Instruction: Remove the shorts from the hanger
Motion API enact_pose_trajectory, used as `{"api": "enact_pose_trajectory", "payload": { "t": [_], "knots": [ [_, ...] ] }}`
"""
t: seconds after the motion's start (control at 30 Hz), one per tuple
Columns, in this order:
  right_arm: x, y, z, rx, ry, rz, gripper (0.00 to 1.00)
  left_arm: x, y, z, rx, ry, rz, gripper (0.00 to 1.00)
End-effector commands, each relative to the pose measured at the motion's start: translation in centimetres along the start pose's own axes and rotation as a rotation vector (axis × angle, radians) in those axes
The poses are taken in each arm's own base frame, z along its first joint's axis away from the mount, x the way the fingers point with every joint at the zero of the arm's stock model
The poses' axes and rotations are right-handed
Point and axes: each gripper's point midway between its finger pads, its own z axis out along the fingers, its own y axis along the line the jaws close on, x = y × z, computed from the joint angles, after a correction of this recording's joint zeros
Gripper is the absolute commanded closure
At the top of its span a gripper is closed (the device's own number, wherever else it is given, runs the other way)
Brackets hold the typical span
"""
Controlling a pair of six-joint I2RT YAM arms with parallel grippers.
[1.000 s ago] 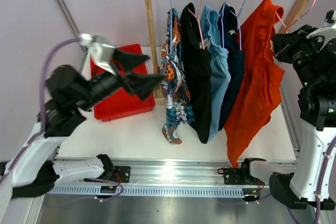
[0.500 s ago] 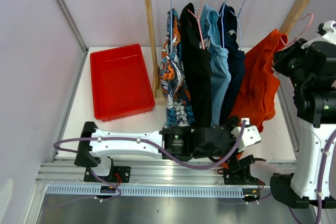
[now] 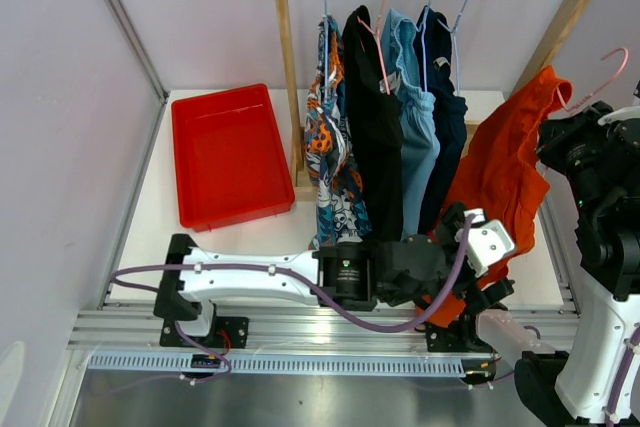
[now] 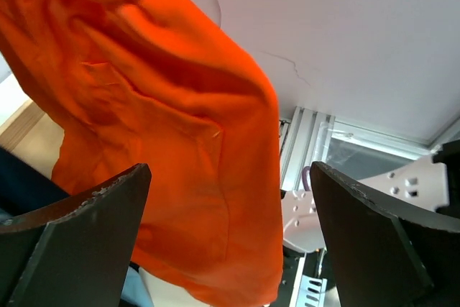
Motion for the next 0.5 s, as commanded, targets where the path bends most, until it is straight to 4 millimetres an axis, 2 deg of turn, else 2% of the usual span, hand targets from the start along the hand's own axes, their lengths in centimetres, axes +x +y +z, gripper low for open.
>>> {"api": "enact_pose_trajectory", "payload": {
  "t": [0.0, 0.1, 0.2, 0.23, 0.3, 0.33, 0.4, 0.43, 0.47],
  "knots": [
    [-1.1, 1.2, -0.1, -0.053, -0.036, 0.019, 1.0, -1.3, -0.3, 1.2, -0.015, -0.041, 0.012, 0.01],
    [-1.2, 1.5, 0.0, -0.065, -0.034, 0.024, 1.0, 0.2, -0.8, 2.4, -0.012, -0.017, 0.024, 0.03],
    [-1.3, 1.8, -0.1, -0.076, -0.032, 0.027, 1.0, 1.7, -0.7, 3.5, -0.026, -0.007, 0.045, 0.19],
    [-1.3, 1.9, -0.1, -0.08, -0.03, 0.029, 1.0, 1.7, -0.2, 3.9, -0.038, -0.018, 0.048, 0.45],
    [-1.1, 1.9, 0.2, -0.08, -0.025, 0.031, 1.0, 2.4, 0.3, 4.4, -0.063, -0.008, 0.046, 0.73],
    [-1.1, 1.9, 0.3, -0.079, -0.024, 0.029, 1.0, 2.6, 0.4, 4.3, -0.075, 0.0, 0.048, 0.97],
    [-1.0, 1.9, 0.7, -0.073, -0.018, 0.023, 1.0, 1.3, 0.6, 3.3, -0.089, -0.02, 0.038, 1.0],
    [-1.0, 1.7, 0.9, -0.065, -0.019, 0.02, 1.0, 2.3, 0.0, 2.7, -0.086, -0.009, 0.049, 1.0],
    [-1.0, 1.7, 1.1, -0.063, -0.022, 0.019, 1.0, 2.0, -0.2, 1.9, -0.089, -0.017, 0.05, 1.0]
  ]
}}
